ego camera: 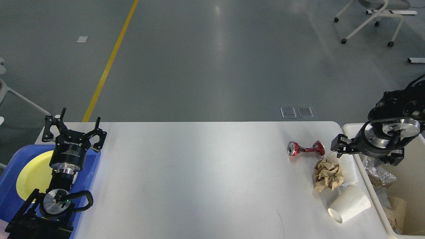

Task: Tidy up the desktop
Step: 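Move the right gripper over the second crumpled paper ball near the cups, then lower the right gripper and grasp the second paper ball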

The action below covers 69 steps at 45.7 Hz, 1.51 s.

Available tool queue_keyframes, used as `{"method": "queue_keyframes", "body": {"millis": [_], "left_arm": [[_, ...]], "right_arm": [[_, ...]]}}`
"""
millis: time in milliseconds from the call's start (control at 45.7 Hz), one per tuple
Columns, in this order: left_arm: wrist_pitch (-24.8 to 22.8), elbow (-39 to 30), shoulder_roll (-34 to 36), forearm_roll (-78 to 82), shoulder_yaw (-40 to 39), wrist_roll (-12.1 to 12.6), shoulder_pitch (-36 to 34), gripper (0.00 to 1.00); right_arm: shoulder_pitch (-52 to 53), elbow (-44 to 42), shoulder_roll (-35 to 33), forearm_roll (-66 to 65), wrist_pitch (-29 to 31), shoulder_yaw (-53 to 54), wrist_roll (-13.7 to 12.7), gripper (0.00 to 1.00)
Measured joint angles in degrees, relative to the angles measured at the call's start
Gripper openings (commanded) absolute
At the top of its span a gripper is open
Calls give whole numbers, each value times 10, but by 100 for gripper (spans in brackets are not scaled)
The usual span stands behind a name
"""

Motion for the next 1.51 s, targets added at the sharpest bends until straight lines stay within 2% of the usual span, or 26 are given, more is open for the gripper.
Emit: {"method": "queue_keyframes", "body": {"millis": [241,481,700,1181,1509], "left_arm": [[0,0,0,0,0,0,0,96],[0,0,0,0,0,0,0,96],[0,0,0,0,0,0,0,96],[0,0,0,0,0,0,0,96],[0,0,0,0,0,0,0,96]], "right_arm": [[-178,-158,54,21,-15,73,1,99],[-281,-263,95,34,-34,114,1,99],[-298,-276,100,32,-60,116,1,99],[-298,-280,101,30,-72,112,0,98],[-301,-280,99,34,-108,112,0,95]]}}
